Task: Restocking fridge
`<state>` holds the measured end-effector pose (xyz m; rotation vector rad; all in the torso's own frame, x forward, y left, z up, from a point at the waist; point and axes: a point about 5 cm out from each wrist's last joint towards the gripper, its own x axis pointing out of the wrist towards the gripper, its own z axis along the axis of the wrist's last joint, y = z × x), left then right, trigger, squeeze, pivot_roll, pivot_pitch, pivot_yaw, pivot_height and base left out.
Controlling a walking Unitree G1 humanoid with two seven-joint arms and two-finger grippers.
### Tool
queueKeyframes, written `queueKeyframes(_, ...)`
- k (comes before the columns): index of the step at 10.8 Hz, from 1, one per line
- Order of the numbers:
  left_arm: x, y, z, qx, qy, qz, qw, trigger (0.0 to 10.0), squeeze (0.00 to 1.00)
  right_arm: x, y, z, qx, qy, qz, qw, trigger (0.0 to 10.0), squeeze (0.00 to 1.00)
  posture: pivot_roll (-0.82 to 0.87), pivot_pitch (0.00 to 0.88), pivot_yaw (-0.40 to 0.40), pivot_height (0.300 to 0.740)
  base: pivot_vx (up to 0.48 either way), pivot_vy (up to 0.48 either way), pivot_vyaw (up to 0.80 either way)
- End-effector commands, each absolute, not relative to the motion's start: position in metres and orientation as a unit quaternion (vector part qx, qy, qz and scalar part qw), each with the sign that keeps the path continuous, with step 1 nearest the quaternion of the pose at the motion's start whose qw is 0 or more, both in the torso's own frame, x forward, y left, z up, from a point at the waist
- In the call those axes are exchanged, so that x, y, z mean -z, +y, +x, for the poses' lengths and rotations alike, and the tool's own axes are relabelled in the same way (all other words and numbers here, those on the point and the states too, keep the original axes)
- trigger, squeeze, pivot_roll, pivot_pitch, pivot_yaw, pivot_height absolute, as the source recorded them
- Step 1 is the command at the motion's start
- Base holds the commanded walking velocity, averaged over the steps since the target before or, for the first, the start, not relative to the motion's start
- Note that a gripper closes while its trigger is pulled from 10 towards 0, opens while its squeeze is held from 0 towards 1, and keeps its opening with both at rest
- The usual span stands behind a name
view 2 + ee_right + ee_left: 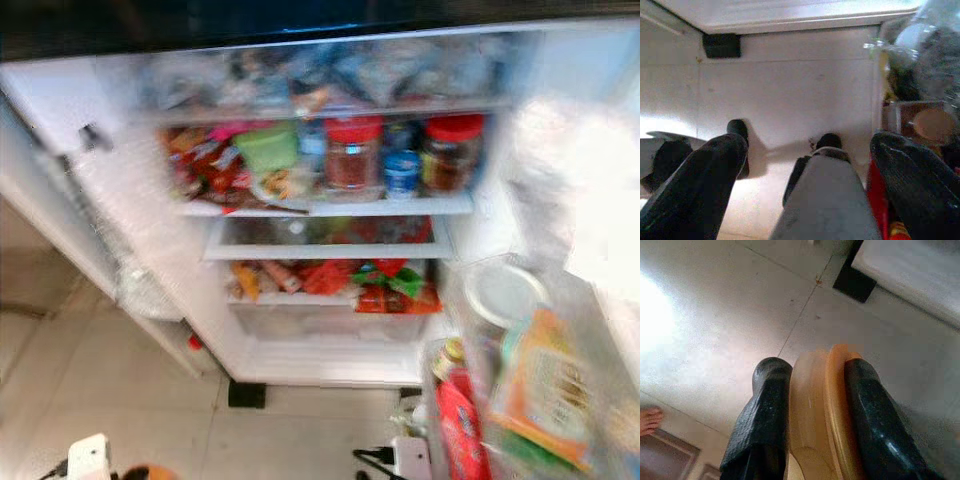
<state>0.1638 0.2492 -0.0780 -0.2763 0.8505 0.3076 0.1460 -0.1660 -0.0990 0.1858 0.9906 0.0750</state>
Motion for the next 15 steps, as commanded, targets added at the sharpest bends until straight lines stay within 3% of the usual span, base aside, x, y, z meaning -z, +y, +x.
queueKeyframes(1,0.081,0.239,0.162,-0.129,0.402,-0.171,0.89,10.0,0.0,0.101,-0.158,0.142,-0.043,0.484,0.098,0.868,10.0,0.0,0.06,0.1,0.063,0.74,0.0,0.0,0.0)
queueKeyframes(2,0.078,0.233,0.167,-0.095,0.377,-0.211,0.897,10.0,0.0,0.101,-0.158,0.142,-0.052,0.486,0.093,0.867,10.0,0.0,0.06,0.103,0.061,0.74,0.0,0.0,0.0)
queueKeyframes(3,0.04,0.21,0.238,-0.016,0.275,-0.238,0.931,10.0,0.0,0.101,-0.159,0.143,-0.05,0.486,0.094,0.868,10.0,0.0,0.06,0.105,0.057,0.74,0.0,0.0,0.0)
queueKeyframes(5,0.018,0.203,0.261,0.038,0.205,-0.246,0.947,10.0,0.0,0.1,-0.161,0.146,-0.053,0.484,0.09,0.869,10.0,0.0,0.07,0.112,0.044,0.74,0.0,0.0,0.0)
queueKeyframes(6,0.005,0.192,0.27,0.089,0.171,-0.287,0.939,10.0,0.0,0.099,-0.162,0.147,-0.056,0.484,0.087,0.869,10.0,0.0,0.07,0.114,0.038,0.74,0.0,0.0,0.0)
queueKeyframes(8,-0.014,0.168,0.273,0.182,0.127,-0.385,0.896,10.0,0.0,0.099,-0.164,0.147,-0.052,0.486,0.086,0.868,10.0,0.0,0.07,0.109,0.039,0.74,0.0,0.0,0.0)
queueKeyframes(9,-0.019,0.166,0.269,0.188,0.113,-0.406,0.887,10.0,0.0,0.1,-0.165,0.146,-0.047,0.486,0.088,0.868,10.0,0.0,0.06,0.104,0.045,0.74,0.0,0.0,0.0)
queueKeyframes(15,-0.049,0.161,0.255,0.215,0.092,-0.38,0.895,10.0,0.0,0.103,-0.167,0.137,-0.017,0.487,0.099,0.868,10.0,0.0,0.06,0.104,0.05,0.74,0.0,0.0,0.0)
